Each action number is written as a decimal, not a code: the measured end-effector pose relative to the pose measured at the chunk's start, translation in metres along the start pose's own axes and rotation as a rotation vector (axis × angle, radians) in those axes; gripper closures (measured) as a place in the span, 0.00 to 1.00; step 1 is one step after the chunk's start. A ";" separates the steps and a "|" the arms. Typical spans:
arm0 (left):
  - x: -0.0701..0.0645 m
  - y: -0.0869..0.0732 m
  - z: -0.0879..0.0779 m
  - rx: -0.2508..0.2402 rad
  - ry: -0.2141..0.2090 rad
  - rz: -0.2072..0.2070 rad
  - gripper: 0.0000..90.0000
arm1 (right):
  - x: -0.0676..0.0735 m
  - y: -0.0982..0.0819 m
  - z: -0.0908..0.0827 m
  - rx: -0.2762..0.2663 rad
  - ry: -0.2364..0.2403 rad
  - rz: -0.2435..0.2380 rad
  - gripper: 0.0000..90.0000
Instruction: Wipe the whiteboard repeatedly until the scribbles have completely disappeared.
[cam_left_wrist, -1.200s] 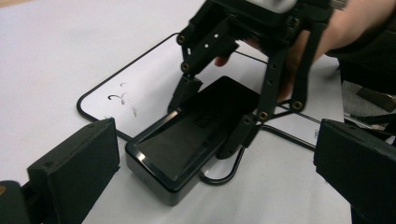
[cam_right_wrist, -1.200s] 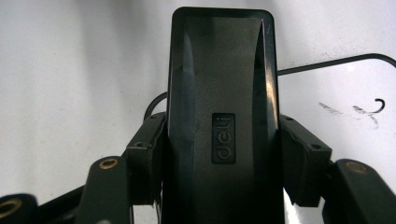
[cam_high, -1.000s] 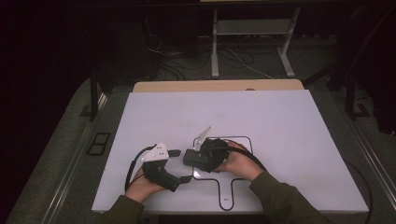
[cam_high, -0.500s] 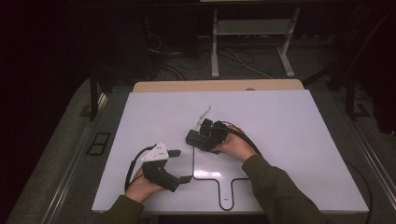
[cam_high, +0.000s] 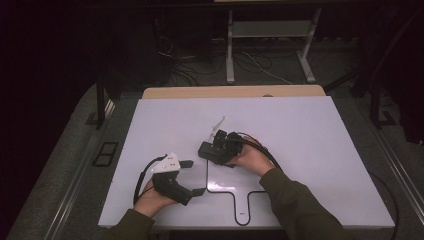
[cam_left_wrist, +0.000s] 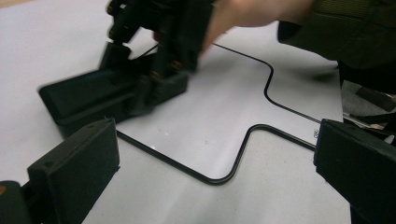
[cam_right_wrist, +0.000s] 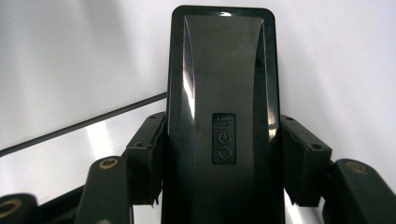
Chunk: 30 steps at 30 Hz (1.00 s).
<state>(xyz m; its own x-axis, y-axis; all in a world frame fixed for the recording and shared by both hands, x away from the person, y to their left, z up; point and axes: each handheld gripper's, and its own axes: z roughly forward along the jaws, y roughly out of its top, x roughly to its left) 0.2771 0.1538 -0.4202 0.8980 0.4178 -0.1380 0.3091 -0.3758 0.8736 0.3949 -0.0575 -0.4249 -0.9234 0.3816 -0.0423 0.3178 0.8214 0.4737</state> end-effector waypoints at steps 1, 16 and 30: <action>0.000 0.000 0.000 -0.001 0.000 -0.003 0.00 | 0.004 -0.001 -0.001 -0.002 0.004 -0.018 0.43; -0.001 0.000 0.001 0.000 0.003 0.001 0.00 | 0.067 -0.022 -0.016 0.000 0.080 -0.149 0.43; -0.001 0.000 0.000 -0.003 0.001 -0.002 0.00 | 0.005 -0.002 -0.002 0.010 0.020 -0.019 0.43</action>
<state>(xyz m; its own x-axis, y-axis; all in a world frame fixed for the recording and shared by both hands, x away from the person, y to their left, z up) 0.2764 0.1534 -0.4200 0.8970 0.4193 -0.1398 0.3105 -0.3725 0.8746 0.3892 -0.0580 -0.4242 -0.9335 0.3570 -0.0336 0.3017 0.8326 0.4645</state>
